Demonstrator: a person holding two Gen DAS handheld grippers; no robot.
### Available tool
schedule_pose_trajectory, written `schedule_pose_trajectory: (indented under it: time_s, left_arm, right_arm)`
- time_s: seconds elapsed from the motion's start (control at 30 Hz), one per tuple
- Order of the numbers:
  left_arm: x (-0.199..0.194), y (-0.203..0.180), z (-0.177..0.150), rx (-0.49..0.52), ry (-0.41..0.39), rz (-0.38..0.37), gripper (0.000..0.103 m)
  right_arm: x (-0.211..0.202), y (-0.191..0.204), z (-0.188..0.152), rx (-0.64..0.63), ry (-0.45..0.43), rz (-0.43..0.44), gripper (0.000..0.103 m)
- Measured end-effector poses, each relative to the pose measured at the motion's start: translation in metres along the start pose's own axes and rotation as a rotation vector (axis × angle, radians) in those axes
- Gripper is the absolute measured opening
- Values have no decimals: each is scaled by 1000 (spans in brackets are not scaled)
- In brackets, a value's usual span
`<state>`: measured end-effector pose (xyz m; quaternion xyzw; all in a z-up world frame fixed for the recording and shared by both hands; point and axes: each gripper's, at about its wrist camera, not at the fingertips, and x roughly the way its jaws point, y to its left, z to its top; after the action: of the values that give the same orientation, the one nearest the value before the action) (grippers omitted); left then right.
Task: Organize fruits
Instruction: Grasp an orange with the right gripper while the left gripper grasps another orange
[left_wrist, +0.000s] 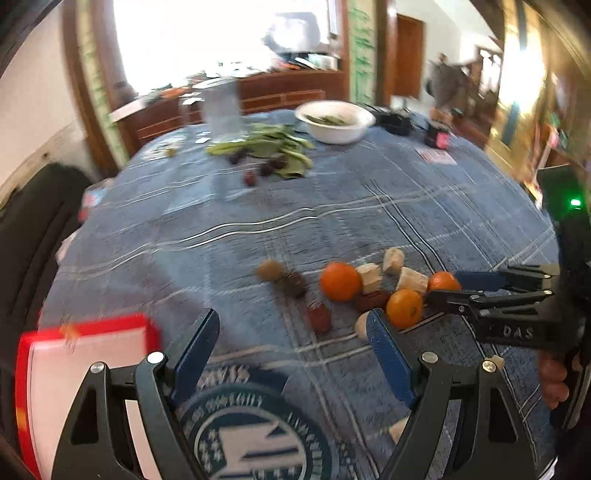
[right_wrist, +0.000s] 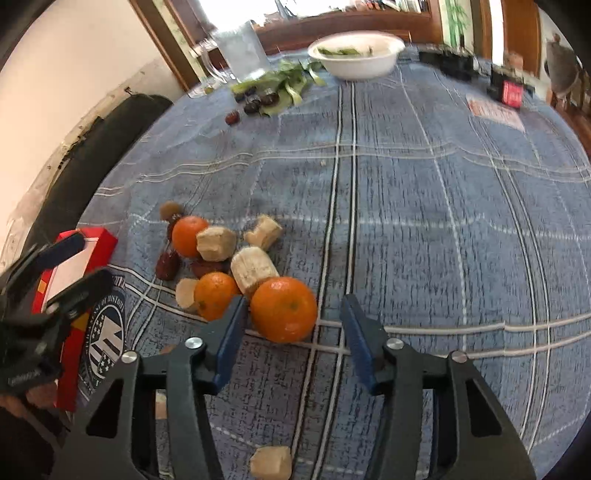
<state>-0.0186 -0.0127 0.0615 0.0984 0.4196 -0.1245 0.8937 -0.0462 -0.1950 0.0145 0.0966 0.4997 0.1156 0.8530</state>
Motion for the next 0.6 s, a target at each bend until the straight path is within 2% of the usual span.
schedule_pose_trajectory:
  time_s: [0.2, 0.3, 0.37, 0.47, 0.53, 0.6]
  left_arm:
    - [26, -14, 21, 156, 21, -75, 82]
    - [37, -20, 26, 250, 35, -127, 74]
    - [44, -22, 32, 304, 60, -159, 74]
    - [57, -22, 35, 358, 105, -194, 61]
    - [58, -22, 36, 385, 109, -247, 60]
    - [57, -24, 36, 436, 108, -263, 60]
  right_arm:
    - [-1, -9, -2, 13, -23, 95, 38]
    - [-1, -8, -2, 10, -27, 98, 38]
    - [-2, -8, -2, 15, -26, 100, 38]
    - [-1, -9, -1, 25, -22, 109, 38]
    - [-1, -10, -1, 38, -20, 116, 38]
    - [-1, -12, -1, 47, -16, 121, 38]
